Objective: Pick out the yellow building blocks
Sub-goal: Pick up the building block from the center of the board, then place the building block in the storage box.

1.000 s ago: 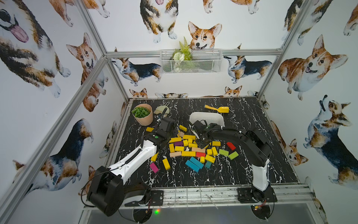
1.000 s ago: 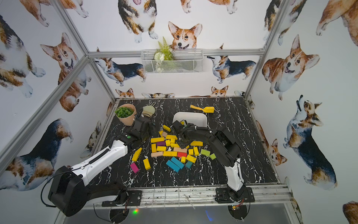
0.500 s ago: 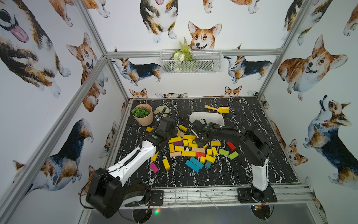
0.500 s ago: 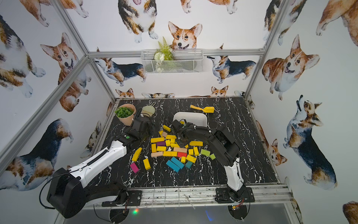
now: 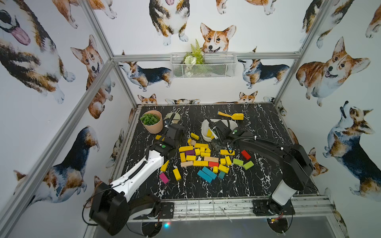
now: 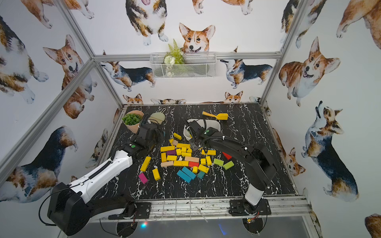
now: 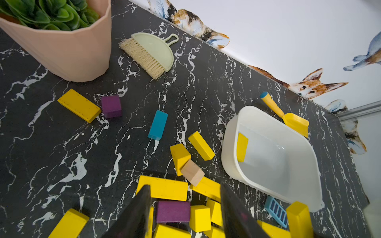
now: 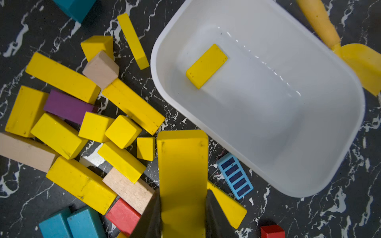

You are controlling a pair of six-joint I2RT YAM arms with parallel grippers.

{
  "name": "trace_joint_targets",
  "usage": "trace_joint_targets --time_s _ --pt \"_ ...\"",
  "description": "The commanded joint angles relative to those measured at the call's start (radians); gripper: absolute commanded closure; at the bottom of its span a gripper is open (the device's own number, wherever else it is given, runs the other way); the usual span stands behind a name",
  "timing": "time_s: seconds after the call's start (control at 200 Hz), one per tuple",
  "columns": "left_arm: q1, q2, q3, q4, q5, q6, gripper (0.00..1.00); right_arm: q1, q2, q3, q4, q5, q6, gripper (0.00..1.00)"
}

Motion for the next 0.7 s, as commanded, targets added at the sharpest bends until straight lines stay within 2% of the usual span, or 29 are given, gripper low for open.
trace_joint_targets --time_s 0.0,0.395,0.551,0.696 --pt "0.004 -0.021 -0.021 -0.004 -0.029 -0.012 0.43 -0.029 0.038 0.061 0.049 0.024 0.087 0.78" --pt "0.008 -0.077 -0.112 -0.006 -0.034 -0.063 0.41 -0.147 0.317 0.339 -0.054 0.144 0.323 0.75" --pt "0.009 -0.093 -0.119 -0.029 -0.061 -0.078 0.41 -0.165 0.425 0.419 -0.091 0.15 0.433 0.73" --pt "0.009 -0.108 -0.117 -0.054 -0.077 -0.084 0.4 -0.174 0.521 0.506 -0.152 0.137 0.503 0.76"
